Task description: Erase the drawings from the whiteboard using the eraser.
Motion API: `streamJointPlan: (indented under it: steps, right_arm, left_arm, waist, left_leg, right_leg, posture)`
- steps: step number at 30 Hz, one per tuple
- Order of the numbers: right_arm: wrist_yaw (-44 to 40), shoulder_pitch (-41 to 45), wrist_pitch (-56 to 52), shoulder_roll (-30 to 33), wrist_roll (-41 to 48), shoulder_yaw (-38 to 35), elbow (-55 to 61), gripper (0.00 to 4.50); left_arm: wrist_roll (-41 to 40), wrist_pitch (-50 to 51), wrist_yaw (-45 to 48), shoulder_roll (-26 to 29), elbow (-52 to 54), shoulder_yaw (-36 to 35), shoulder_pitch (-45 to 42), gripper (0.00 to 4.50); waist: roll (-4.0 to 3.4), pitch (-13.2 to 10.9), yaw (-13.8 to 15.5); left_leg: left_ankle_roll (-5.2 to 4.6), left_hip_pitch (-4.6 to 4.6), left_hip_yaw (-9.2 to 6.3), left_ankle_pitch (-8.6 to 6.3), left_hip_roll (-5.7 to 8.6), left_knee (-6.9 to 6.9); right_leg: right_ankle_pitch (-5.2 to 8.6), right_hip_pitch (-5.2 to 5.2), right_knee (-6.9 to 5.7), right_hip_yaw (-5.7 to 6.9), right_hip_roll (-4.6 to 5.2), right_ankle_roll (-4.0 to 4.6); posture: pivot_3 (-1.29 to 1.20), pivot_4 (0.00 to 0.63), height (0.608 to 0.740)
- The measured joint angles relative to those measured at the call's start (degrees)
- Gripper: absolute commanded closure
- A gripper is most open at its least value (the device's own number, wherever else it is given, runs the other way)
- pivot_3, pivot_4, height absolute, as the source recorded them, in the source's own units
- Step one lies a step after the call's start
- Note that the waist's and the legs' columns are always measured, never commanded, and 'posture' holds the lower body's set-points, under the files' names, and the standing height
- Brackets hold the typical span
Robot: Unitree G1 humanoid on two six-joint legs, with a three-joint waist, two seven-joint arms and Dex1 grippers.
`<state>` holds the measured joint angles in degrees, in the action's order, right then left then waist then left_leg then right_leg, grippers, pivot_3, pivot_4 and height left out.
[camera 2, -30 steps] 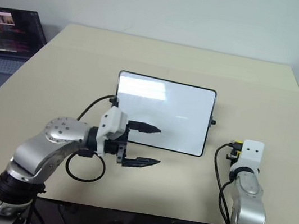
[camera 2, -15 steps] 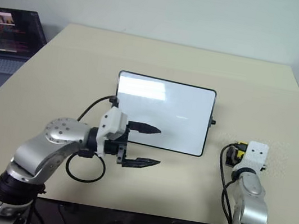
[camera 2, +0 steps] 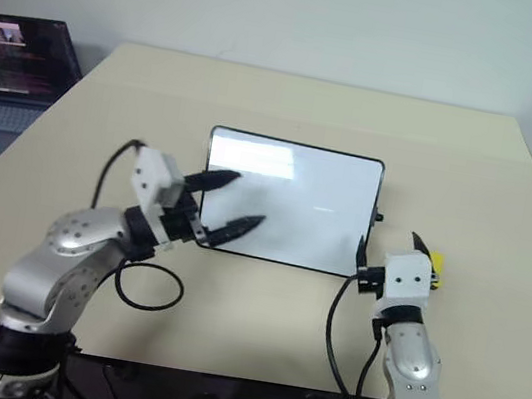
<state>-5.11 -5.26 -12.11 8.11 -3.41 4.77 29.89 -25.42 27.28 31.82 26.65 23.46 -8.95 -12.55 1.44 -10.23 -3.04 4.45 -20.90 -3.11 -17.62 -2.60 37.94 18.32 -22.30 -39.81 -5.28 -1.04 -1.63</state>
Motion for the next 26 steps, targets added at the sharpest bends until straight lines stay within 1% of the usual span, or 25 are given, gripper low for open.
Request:
streamJointPlan:
  steps: [4, 8, 11, 15, 22, 26]
  right_arm:
    - [-2.4, -3.4, 5.1, 0.5, 2.0, -0.4, -2.4, 0.03]
    - [-2.0, -8.2, 10.0, 0.5, 2.5, -3.5, -5.5, 0.03]
    - [-1.8, -12.2, 12.6, 0.3, 2.6, -5.2, -8.2, 0.03]
    - [-2.3, -14.2, 14.1, 0.4, 3.7, -6.1, -8.7, 0.03]
    - [-2.2, -16.7, 14.2, -0.2, 3.6, -5.8, -8.0, 0.03]
    - [-2.9, -18.0, 13.7, 1.2, 3.7, -6.1, -7.3, 0.03]
  left_arm:
    - [0.2, 1.4, -9.5, -4.8, 3.4, -5.6, 7.7, 0.00]
    - [1.9, 0.9, -13.4, -7.3, 5.5, -6.0, 17.0, 0.00]
    - [3.3, 0.4, -15.3, -8.7, 5.4, -6.2, 21.1, 0.00]
    - [4.6, -0.7, -16.8, -9.1, 5.2, -6.6, 22.0, 0.00]
    - [6.4, -3.7, -15.3, -8.3, 2.8, -6.2, 21.9, 0.00]
    - [7.9, -5.2, -14.8, -8.2, 1.0, -4.8, 21.8, 0.00]
  waist:
    - [0.03, 0.0, 0.2]
    - [0.06, 0.0, 0.4]
    - [0.06, 0.0, 0.8]
    - [0.06, 0.0, 1.0]
    - [0.08, 0.1, 1.1]
    - [0.09, 0.1, 1.2]
  left_leg:
    - [0.00, -0.01, 0.01, 0.00, 0.02, -0.01]
    - [0.00, 0.04, 0.02, 0.00, 0.04, 0.00]
    - [0.01, 0.06, 0.02, 0.00, 0.05, 0.01]
    - [0.01, 0.14, 0.08, 0.01, 0.07, 0.03]
    - [0.02, 0.12, 0.07, 0.01, 0.06, 0.01]
    - [0.02, 0.10, 0.08, 0.00, 0.07, 0.02]
  right_leg:
    - [0.00, 0.02, 0.04, 0.00, 0.08, 0.00]
    - [0.00, 0.07, 0.03, -0.01, 0.08, 0.00]
    - [0.00, 0.07, -0.02, -0.01, 0.08, 0.00]
    - [0.00, 0.10, -0.09, -0.07, 0.05, 0.00]
    - [0.01, 0.09, -0.06, -0.05, 0.03, 0.01]
    - [0.01, 0.09, -0.04, -0.06, 0.04, 0.01]
  posture:
    - [0.00, 0.150, 0.740]
    - [0.00, 0.150, 0.740]
    - [0.00, 0.150, 0.740]
    - [0.00, 0.150, 0.740]
    - [0.00, 0.150, 0.740]
    - [0.00, 0.150, 0.740]
